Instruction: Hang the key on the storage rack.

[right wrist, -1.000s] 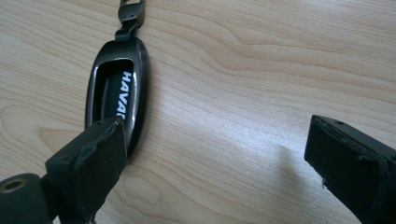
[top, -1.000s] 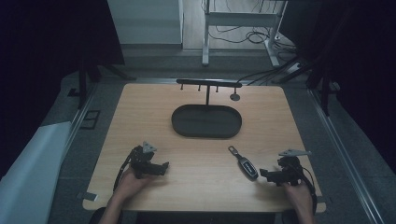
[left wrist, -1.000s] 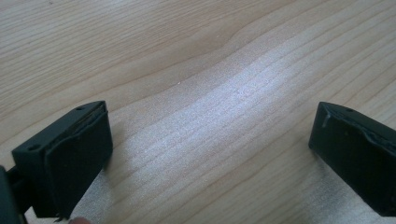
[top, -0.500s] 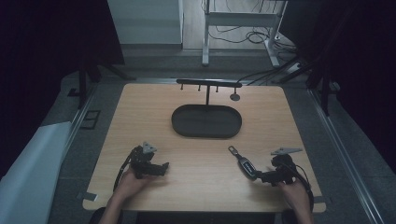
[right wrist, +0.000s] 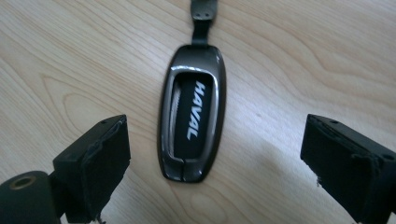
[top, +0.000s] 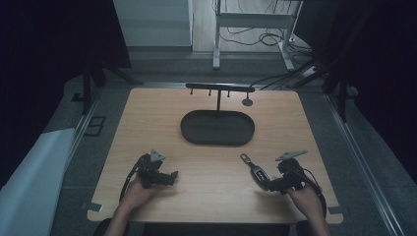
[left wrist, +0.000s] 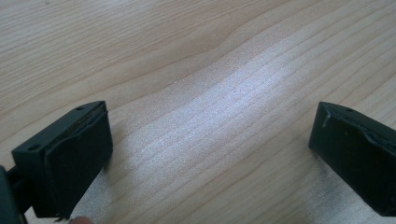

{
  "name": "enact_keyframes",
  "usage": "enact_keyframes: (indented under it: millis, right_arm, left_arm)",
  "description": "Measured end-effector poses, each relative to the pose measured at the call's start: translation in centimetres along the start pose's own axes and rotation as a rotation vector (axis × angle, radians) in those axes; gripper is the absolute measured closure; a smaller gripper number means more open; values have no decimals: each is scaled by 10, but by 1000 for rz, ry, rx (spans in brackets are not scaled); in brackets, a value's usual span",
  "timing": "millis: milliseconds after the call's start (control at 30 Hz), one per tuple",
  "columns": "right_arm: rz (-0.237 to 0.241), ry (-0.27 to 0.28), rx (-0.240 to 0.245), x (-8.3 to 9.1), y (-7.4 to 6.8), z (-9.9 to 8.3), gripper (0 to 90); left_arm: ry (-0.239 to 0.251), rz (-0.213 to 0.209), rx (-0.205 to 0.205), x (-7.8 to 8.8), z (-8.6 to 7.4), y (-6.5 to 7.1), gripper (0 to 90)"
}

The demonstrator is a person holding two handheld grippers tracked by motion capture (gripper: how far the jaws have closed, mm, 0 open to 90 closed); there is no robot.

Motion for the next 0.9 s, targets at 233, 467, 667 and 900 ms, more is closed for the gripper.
enact_keyframes:
  millis: [233,467,667,900]
  right_arm:
    - [-16,-70,28,-5,-1,8,91]
    - [-48,-170,60,-10,0,7,127]
    - [-50,-246,20,-14,0,9,133]
    - [-57,-322,0,-17,1,11,138]
  left_arm:
    - [-1,0,-1,0,0,0,0]
    - [0,0,0,0,0,0,0]
    - [-1,0,0,0,0,0,0]
    - [-2,0,0,0,0,0,0]
Point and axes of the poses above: each handheld gripper's, and its own axes: x roughly backward along the jaws, z roughly out of its top, y roughly to its right, the point moved 9 cm from there along -x, roughly forward along the jaws, and after that the axes turned 2 degrees about y, right-handed, at the moved point
